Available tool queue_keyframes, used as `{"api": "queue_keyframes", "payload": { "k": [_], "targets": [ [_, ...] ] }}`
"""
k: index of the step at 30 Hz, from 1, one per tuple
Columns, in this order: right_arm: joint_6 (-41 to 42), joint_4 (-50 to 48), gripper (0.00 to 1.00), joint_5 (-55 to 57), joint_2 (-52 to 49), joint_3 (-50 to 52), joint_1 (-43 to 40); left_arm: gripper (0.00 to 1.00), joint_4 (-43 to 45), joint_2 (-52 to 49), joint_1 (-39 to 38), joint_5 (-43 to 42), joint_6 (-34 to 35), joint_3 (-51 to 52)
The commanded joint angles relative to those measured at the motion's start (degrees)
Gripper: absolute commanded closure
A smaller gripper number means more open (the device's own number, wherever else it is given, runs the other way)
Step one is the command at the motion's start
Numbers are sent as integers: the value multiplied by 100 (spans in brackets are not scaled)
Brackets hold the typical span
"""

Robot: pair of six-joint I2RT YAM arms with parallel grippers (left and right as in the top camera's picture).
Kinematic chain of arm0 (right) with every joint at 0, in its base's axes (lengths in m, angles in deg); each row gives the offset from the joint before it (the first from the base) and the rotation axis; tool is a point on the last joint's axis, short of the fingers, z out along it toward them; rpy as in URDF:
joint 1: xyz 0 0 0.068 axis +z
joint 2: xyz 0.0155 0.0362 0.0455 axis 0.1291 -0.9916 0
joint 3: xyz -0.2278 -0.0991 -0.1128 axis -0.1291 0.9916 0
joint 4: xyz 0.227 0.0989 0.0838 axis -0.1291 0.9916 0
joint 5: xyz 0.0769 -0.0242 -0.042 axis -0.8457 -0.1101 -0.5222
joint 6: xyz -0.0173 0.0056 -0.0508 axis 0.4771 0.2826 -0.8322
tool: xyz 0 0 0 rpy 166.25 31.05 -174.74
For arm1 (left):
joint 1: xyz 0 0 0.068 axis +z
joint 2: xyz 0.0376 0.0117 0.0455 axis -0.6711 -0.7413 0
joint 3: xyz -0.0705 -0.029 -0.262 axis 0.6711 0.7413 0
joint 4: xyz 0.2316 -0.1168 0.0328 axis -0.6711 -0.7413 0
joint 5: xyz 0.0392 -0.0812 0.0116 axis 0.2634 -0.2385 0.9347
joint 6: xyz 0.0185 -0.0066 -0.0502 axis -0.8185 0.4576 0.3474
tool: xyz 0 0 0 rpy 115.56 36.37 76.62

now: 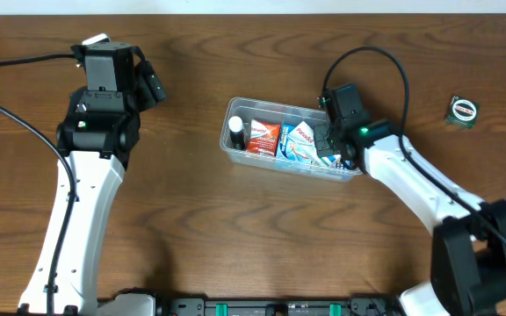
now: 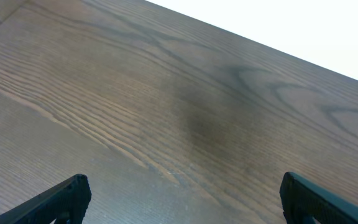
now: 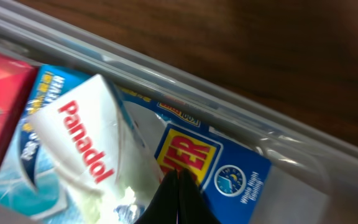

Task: Pack container
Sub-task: 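Carry the white Panadol box left and lower it into the container, then open the right gripper and push the white box flat into place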

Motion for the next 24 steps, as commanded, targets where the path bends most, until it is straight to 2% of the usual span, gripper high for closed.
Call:
{"api": "queue_keyframes", "payload": {
  "k": [1, 5, 13, 24],
  "targets": [
    [308, -61, 99, 72, -186, -63, 20, 2, -2, -20, 26, 74, -48, -105],
    [286, -149, 99, -295, -295, -63, 20, 2, -2, -20, 26, 74, -48, -105],
    [-516, -407, 99, -1554, -295, -63, 20, 2, -2, -20, 26, 74, -48, -105],
    [-745, -437, 99, -1873, -295, -63, 13, 2, -2, -20, 26, 74, -48, -105]
  ]
}}
